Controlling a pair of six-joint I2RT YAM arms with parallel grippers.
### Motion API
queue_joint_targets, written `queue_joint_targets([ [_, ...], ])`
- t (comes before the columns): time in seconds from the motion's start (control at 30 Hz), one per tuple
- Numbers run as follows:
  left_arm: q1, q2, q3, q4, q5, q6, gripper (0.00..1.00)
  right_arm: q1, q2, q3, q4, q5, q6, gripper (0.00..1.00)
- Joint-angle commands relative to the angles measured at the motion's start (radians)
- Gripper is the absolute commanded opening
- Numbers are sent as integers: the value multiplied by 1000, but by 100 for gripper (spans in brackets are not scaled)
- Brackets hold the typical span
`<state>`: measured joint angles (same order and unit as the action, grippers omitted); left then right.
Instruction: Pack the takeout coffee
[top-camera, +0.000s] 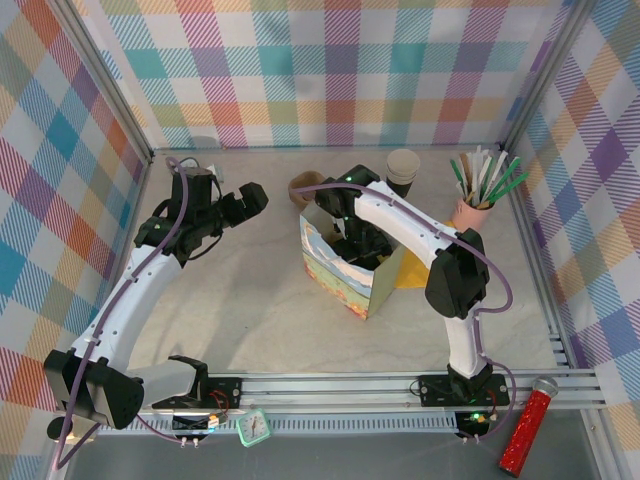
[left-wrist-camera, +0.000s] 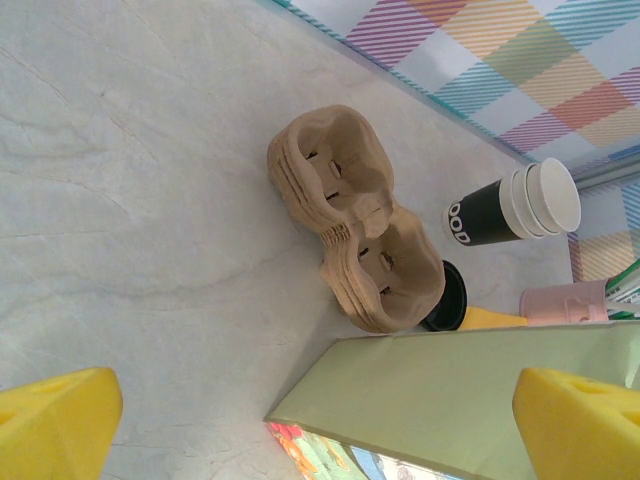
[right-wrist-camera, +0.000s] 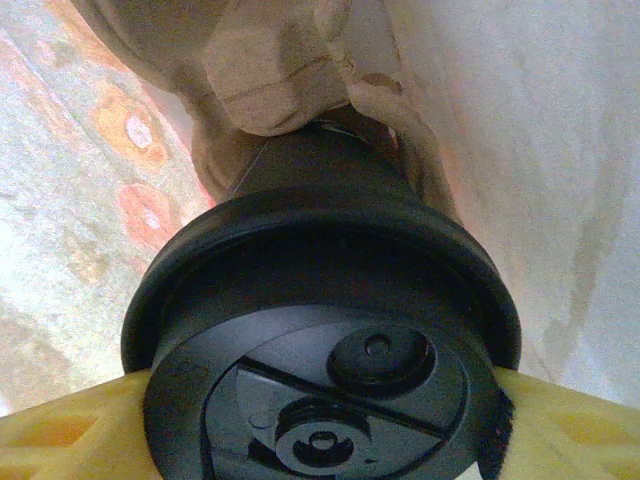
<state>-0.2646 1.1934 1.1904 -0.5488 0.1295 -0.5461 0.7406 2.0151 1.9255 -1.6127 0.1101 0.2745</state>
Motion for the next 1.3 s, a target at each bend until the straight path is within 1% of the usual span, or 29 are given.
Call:
queue_joint_targets([
  [0.0,13,-8,28,-10,2,-2,100,-7,-1,-21,-18,-3,-9,72],
  [1.27,13,-3,26,-8,5,-3,100,-12,-5,-42,-4,-4,-9,73],
])
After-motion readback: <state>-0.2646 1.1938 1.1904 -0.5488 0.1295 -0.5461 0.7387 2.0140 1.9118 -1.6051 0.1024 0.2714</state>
